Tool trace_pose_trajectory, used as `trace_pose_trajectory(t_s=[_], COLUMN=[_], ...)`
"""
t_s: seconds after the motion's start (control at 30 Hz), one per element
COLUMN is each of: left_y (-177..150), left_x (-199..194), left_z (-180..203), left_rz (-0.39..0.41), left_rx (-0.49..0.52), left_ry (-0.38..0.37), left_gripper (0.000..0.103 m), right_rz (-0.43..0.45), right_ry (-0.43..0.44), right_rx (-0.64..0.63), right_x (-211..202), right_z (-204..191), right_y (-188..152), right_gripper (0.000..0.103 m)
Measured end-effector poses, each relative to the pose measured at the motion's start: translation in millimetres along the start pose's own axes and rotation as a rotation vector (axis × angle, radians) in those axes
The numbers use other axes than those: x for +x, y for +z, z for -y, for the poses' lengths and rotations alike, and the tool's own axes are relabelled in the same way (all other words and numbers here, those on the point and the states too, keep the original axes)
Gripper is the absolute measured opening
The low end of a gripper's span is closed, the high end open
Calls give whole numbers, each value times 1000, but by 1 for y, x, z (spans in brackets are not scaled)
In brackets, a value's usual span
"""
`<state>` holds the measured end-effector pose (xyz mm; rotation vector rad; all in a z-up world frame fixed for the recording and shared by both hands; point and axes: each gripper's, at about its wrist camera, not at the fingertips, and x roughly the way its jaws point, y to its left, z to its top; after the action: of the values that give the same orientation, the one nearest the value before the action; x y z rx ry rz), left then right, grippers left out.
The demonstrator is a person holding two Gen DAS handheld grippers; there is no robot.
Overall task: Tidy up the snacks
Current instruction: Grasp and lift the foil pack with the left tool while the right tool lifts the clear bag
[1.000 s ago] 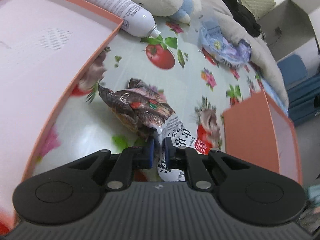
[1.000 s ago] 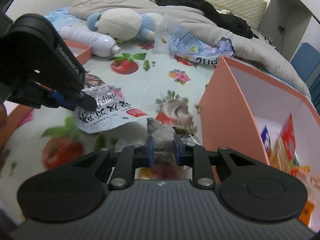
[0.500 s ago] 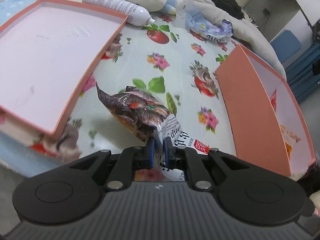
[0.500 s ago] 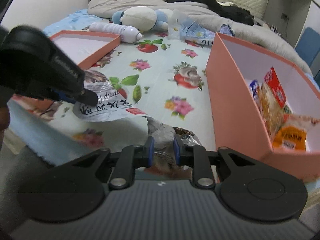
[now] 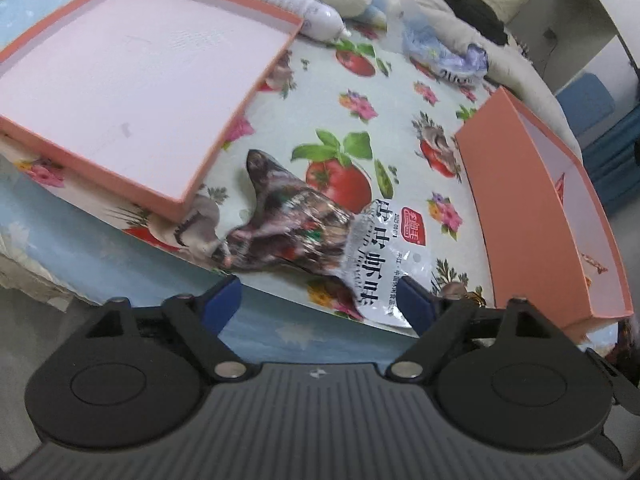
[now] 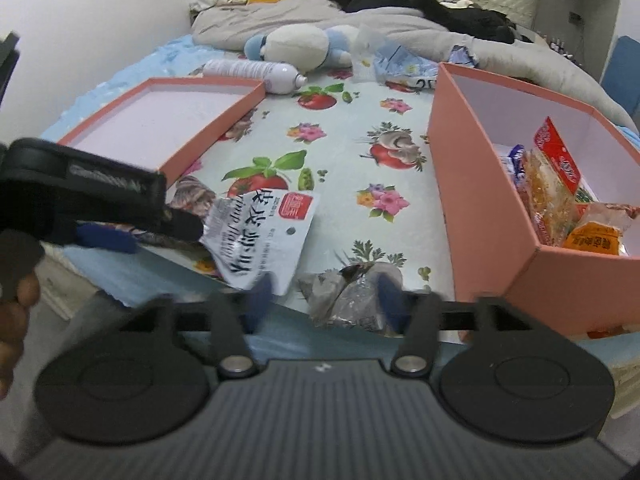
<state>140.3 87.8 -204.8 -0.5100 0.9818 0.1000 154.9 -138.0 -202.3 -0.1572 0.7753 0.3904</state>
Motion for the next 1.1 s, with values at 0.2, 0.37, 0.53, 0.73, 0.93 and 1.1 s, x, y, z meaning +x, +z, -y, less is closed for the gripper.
trace_pose_trajectory(t_s=[0.2, 0.37, 0.53, 0.73, 0.93, 1.1], left_y=[7, 16, 27, 34, 30, 31], left_x=[9, 16, 30, 53, 73, 71], left_z=[5, 23, 33, 40, 36, 37], left_rz=[-35, -7, 13, -11, -59, -49], left_rx=[-12, 146, 254, 336, 351, 349], left_ry=[20, 92, 130, 170, 161, 133], left_gripper=[92, 92, 90, 88, 86, 77], right_rz=[-11, -13, -11, 2, -20, -23], right_ry=[-30, -28, -57, -62, -65, -57], right_rx=[23, 50, 68, 65, 52, 46], right_x=[9, 16, 27, 37, 49, 52], right_z=[7, 12, 13, 13, 16, 16], right_y=[-3, -6, -12, -16, -19, -18], right_gripper=[77, 81, 81, 80, 74, 66])
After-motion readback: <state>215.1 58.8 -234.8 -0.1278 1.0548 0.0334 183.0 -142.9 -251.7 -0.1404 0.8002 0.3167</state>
